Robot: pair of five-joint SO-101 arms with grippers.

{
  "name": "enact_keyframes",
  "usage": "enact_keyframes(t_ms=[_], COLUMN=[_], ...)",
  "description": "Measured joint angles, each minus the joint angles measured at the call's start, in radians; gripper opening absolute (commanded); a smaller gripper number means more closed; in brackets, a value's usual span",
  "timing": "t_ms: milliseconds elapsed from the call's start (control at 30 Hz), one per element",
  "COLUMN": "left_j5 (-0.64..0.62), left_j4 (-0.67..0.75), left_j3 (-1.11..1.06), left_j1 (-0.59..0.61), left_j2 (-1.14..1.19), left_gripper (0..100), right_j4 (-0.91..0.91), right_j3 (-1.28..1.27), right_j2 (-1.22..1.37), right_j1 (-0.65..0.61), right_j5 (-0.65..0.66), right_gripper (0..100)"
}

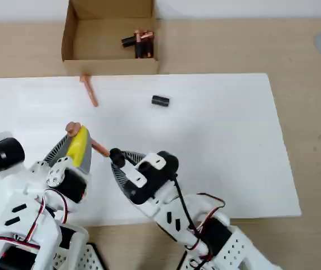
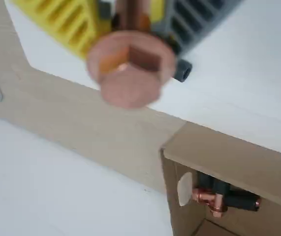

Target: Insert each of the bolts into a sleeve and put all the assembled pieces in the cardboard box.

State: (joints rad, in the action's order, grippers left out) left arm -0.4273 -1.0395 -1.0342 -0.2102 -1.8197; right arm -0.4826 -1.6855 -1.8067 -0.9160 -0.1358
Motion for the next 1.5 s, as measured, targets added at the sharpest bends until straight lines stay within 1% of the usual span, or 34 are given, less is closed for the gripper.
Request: enact_keyframes(t_ms=[167, 367, 467, 767, 1067, 1200, 1500], left_j5=[0.000, 0.008, 0.060, 0.270, 0.470, 0.494, 0.494], left_j4=[0.008, 0.094, 0.137, 0.163, 0.164, 0.164, 0.163], left_j3=[0.000, -0.008, -0.044, -0.100, -0.100, -0.098, -0.087], left_j1=[-0.008, -0.008, -0.025, -0.207, -0.227, -0.227, -0.232], left_j2=[0.000, 0.000, 0.000, 0.000, 0.000, 0.000, 0.000], left_gripper=[1, 1, 1, 1, 1, 1, 1], right_j4=[0.000, -0.002, -0.002, -0.002, -0.002, -0.002, -0.002], right_j3=[0.000, 0.000, 0.000, 0.000, 0.000, 0.000, 0.000], right_j2=[0.000, 0.000, 0.000, 0.000, 0.000, 0.000, 0.000], right_j1=[0.000, 0.000, 0.000, 0.000, 0.000, 0.000, 0.000], right_j5=[0.000, 0.000, 0.000, 0.000, 0.000, 0.000, 0.000], right_gripper=[1.1, 1.1, 1.1, 1.1, 1.1, 1.1, 1.1])
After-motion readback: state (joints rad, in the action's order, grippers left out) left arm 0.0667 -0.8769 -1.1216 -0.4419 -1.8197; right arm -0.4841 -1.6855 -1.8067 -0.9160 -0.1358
